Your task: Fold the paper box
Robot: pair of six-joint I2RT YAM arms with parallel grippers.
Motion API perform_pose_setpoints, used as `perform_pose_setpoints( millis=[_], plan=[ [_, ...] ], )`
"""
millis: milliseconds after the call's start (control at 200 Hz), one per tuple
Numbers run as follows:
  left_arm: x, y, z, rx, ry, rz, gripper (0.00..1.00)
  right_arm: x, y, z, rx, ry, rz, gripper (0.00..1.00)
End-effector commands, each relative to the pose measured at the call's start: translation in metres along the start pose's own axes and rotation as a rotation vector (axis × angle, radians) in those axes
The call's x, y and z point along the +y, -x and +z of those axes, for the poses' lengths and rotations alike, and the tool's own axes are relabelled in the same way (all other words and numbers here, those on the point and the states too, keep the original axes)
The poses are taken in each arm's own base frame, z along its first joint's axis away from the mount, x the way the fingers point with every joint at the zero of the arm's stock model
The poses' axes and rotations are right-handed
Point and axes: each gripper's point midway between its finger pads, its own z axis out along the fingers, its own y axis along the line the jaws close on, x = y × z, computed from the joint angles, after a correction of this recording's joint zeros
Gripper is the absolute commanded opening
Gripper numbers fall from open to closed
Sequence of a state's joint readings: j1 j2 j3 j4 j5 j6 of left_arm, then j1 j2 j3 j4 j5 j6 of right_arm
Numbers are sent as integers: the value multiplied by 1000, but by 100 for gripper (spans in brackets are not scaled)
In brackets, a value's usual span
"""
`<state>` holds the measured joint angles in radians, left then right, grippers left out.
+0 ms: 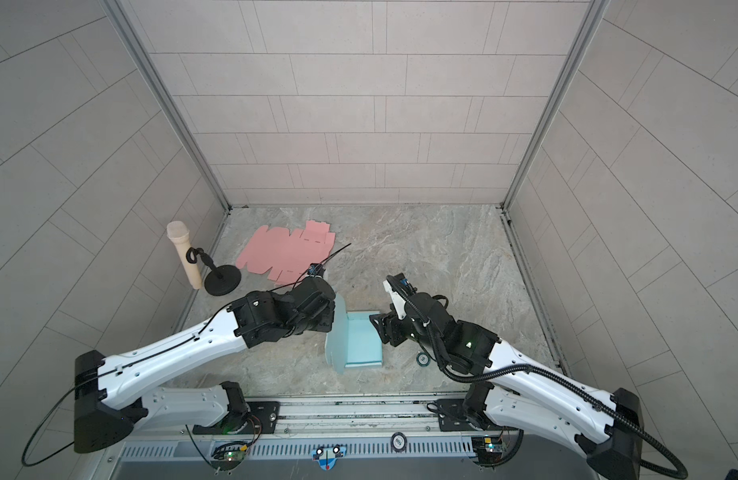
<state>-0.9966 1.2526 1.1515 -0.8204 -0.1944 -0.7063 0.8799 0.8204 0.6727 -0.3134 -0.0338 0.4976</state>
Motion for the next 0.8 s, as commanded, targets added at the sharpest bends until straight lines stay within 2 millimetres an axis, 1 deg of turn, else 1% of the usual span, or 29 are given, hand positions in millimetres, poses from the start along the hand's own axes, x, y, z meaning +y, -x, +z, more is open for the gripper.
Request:
perform_pose_setpoints(
  millis=[0, 100, 190, 245, 310, 355, 385, 426, 481, 521, 566, 596, 676, 731, 796],
  plan=[
    [-14, 6, -4, 52, -38, 272, 9, -10, 2, 0, -65, 12, -12, 70],
    [-25, 15, -6, 54, -71, 380, 5, -12, 9, 1, -122, 46, -52, 71],
    [-21, 19, -3, 98, -67, 387, 5, -12, 14, 2, -191, 79, -110, 72],
    [-19, 20, -2, 110, -67, 372, 8, -13, 17, 3, -209, 89, -137, 73],
    [-14, 19, -2, 121, -48, 339, 16, -14, 22, 4, -219, 86, -147, 73],
    [-11, 21, -4, 113, -35, 320, 26, -14, 24, 6, -216, 83, -145, 73],
    [-10, 23, -8, 98, -38, 301, 31, -15, 25, 6, -216, 81, -143, 73],
    [-10, 25, -15, 70, -55, 262, 35, -14, 26, 7, -211, 83, -134, 73],
    [-5, 28, -22, 42, -54, 202, 43, -14, 25, 8, -205, 86, -120, 73],
    [-2, 25, -24, 49, -62, 156, 50, -13, 23, 8, -195, 95, -111, 73],
    [-2, 18, -24, 68, -74, 123, 60, -12, 22, 9, -189, 99, -103, 73],
    [-1, 13, -22, 80, -79, 103, 65, -13, 20, 10, -184, 98, -99, 73],
    [5, -2, -15, 97, -67, 56, 71, -16, 17, 12, -177, 87, -92, 73],
    [13, -12, -10, 100, -48, 29, 72, -17, 16, 12, -173, 84, -87, 73],
    [15, -19, -5, 99, -60, 4, 71, -17, 17, 11, -176, 85, -81, 73]
  ],
)
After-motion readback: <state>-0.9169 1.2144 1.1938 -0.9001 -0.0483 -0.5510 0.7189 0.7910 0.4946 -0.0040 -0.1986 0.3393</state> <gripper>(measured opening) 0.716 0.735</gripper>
